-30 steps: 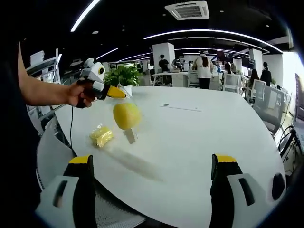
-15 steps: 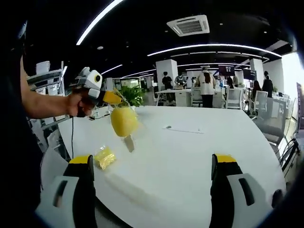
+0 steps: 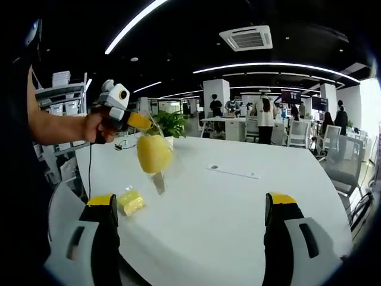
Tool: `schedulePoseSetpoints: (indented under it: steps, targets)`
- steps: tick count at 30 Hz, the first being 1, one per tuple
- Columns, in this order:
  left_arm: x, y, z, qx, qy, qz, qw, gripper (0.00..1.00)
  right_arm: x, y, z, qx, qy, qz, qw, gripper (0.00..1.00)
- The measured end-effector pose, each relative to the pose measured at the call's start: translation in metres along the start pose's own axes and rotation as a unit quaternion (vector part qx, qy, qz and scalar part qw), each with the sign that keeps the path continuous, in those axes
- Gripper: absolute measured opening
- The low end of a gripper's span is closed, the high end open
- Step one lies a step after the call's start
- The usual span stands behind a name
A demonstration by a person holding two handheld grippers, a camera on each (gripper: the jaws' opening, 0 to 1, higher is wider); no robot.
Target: Compare the silicone blocks by pressing each to a similar depth, holding the contact briefly, and releasing to observe deformation and rebound differences across the visible hardness samples.
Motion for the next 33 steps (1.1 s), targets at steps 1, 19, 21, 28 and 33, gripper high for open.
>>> schedulePoseSetpoints:
  steps: [1, 19, 21, 28, 33]
  targets:
    - [0.000, 0.001, -0.001, 0.000, 0.001, -0.002, 1.0000, 0.00, -0.001, -0.001, 0.000, -0.001, 0.002, 0.000, 1.0000, 0.96]
    - [-0.013, 0.014, -0.026, 0.033, -0.001, -0.015, 0.9993, 0.00, -0.040, -0.047, 0.023, -0.112, 0.029, -0.037, 0.9926, 0.96]
    - [-0.013, 0.014, -0.028, 0.034, -0.003, -0.014, 0.9993, 0.00, -0.043, -0.051, 0.026, -0.121, 0.036, -0.037, 0.9913, 0.96]
    - [-0.017, 0.021, -0.035, 0.042, -0.005, -0.018, 0.9989, 0.00, -0.055, -0.062, 0.038, -0.159, 0.042, -0.043, 0.9855, 0.96]
    - [-0.020, 0.024, -0.040, 0.050, -0.004, -0.021, 0.9985, 0.00, -0.065, -0.064, 0.045, -0.185, 0.029, -0.061, 0.9804, 0.90]
Point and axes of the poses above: the point that each gripper's makers call its tool centre point, and the gripper's own axes: y roughly backward along the fingers, z roughly to its left, x roughly out of its underside, the point moved 4 cm from there along y, roughly backward along the fingers, and after that the axes turned 14 degrees about z, right-handed, at the moved point
